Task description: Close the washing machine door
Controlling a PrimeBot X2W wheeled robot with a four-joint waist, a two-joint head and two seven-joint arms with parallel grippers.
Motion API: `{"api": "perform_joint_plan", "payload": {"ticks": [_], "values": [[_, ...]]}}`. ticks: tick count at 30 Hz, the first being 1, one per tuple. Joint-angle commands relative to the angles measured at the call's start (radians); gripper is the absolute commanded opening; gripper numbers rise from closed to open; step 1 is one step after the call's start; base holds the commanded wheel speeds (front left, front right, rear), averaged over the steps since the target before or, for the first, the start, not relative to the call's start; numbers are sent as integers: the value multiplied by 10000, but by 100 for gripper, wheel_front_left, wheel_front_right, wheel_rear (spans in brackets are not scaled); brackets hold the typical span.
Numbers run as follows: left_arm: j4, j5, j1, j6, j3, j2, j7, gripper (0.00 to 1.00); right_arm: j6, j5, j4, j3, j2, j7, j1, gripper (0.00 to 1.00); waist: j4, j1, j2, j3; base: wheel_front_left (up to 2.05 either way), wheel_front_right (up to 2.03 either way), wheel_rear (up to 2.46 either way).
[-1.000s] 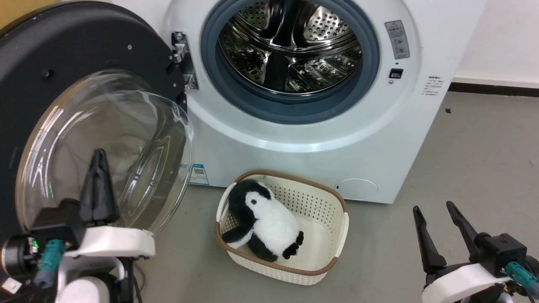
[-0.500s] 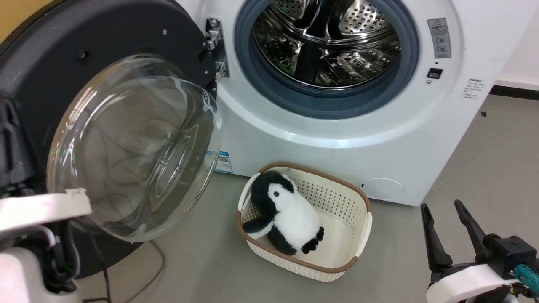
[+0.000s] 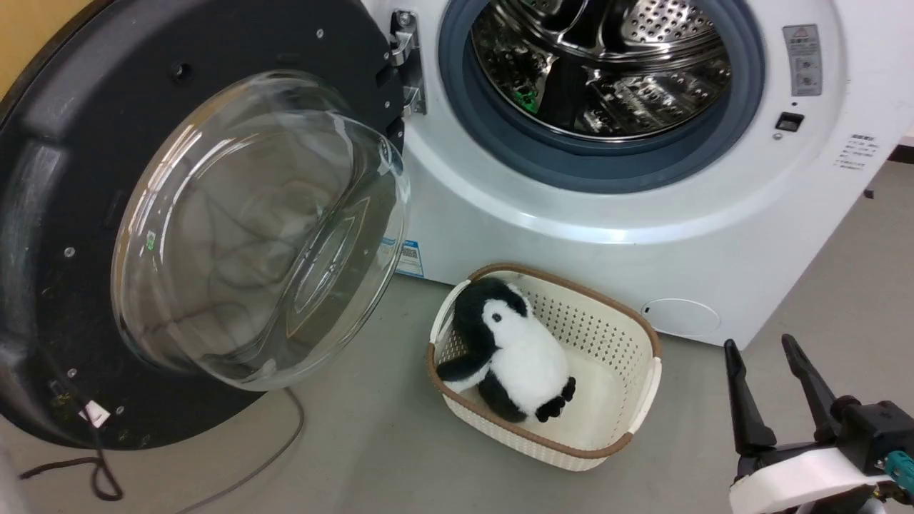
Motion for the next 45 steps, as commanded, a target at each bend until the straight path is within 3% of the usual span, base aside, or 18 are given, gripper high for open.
{"api": "perform_joint_plan", "payload": {"ticks": [1,9,20,39,45], "values": [[228,-353,-274,-8,300,175,164,0,5,73,-40,-61,18,-116,-198,100,82,-2,0,68,0,0,0],[1912,-2179,-413,-177,1267,501,1546,0,5,41,-106,-178,20,-325,-287,100,443,-2,0,341,0,0,0],[3138,-4550,-186,-649,1516,572,3470,0,6,-12,-154,-183,23,-554,-450,100,732,-2,0,733,0,0,0],[1989,-8381,1440,-867,-294,600,5950,0,7,111,-140,-365,28,-951,-513,100,1511,-2,0,924,0,0,0],[859,-9452,2010,-932,-1137,522,6791,0,7,208,-145,-468,30,-1076,-461,100,1782,-2,0,853,0,0,0]]}}
